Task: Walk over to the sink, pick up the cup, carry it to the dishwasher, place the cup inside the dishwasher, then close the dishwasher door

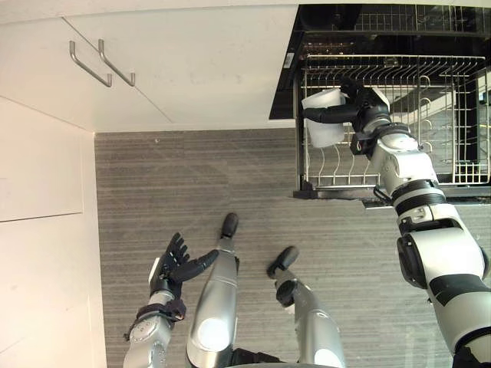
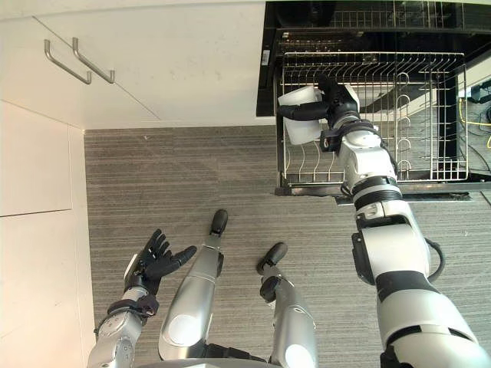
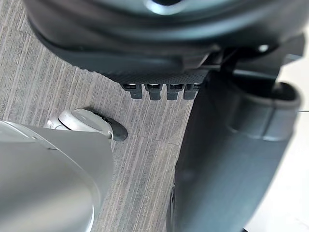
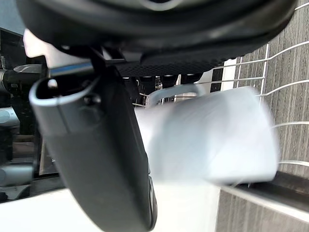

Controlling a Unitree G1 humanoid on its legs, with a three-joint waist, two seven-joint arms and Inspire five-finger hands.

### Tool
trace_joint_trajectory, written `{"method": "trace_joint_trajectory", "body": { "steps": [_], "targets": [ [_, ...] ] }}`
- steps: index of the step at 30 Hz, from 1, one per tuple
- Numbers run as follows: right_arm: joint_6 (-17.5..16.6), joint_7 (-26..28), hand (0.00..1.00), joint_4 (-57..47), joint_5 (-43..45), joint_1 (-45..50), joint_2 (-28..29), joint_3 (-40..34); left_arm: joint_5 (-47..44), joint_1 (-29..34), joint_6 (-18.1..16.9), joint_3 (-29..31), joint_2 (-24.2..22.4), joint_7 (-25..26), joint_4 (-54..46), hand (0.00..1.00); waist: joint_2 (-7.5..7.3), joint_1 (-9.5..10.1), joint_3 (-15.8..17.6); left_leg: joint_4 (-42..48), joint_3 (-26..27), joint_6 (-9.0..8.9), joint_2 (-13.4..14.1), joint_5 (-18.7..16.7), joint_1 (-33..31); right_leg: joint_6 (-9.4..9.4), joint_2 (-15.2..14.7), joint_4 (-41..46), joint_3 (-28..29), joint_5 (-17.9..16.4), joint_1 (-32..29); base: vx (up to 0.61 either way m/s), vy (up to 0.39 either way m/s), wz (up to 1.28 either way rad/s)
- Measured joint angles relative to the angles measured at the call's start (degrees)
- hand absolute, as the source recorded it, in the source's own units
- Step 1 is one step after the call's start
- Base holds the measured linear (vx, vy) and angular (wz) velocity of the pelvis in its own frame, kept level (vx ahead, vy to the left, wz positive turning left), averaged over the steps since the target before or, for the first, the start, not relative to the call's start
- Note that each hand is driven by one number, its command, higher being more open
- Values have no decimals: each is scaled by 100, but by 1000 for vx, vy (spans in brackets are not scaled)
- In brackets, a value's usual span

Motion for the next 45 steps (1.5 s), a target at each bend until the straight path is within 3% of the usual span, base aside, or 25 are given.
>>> {"method": "trace_joint_trajectory", "body": {
  "steps": [10,18,23,26,31,33,36,38,45],
  "targets": [
    [-38,328,100,-193,377,264,87,-112,177,24,24,-7,108,18,110,100,-191,15,-75,-273,159,-48,97,29,585,-13,172,-461,148,181,568,2,-8,-5],
    [-188,524,100,-1076,804,898,-167,-545,284,217,-80,-54,337,150,409,100,-259,-241,-104,-874,487,-14,79,254,1071,9,247,-1049,445,520,853,17,20,-17],
    [-886,612,100,-2809,1153,2324,25,-1472,510,509,-353,-75,285,597,552,100,-457,-409,-313,-1446,755,3,53,410,1639,33,258,-1287,659,596,1131,39,27,-19],
    [-1302,833,100,-4224,1511,3749,716,-2217,743,735,-362,-96,114,827,827,100,-531,-634,-867,-1694,901,18,18,414,1874,67,242,-1393,782,582,1232,100,39,-17],
    [-1761,1556,100,-6346,1519,6189,2085,-2490,1136,1114,-287,9,-191,1184,886,100,-398,-1122,-1575,-1901,1176,51,-67,256,2489,182,191,-1508,1028,498,1663,111,57,-25],
    [-1761,1686,100,-6778,1523,6643,2337,-2417,1151,1112,-104,-8,-294,1296,878,100,-317,-1229,-1742,-1902,1287,64,-79,202,2618,194,173,-1526,1107,490,1757,34,45,-26],
    [-1650,1888,100,-7787,1616,7513,2846,-2037,1044,1117,516,2,-515,1322,893,100,-156,-1376,-2129,-1901,1516,69,-67,48,2904,238,159,-1538,1314,446,1933,47,33,-32],
    [-1606,2076,100,-7954,1768,7776,2992,-1951,892,1136,697,26,-574,1231,922,100,-127,-1392,-2294,-1899,1633,55,-63,-9,3036,246,159,-1532,1410,421,2007,57,21,-24],
    [-1351,2621,100,-7947,1794,7907,2979,-2013,808,1077,720,327,-656,1028,1387,100,22,-1495,-2486,-1808,1676,76,-119,-158,3426,316,80,-1386,1487,276,2342,42,20,-5]
  ]
}}
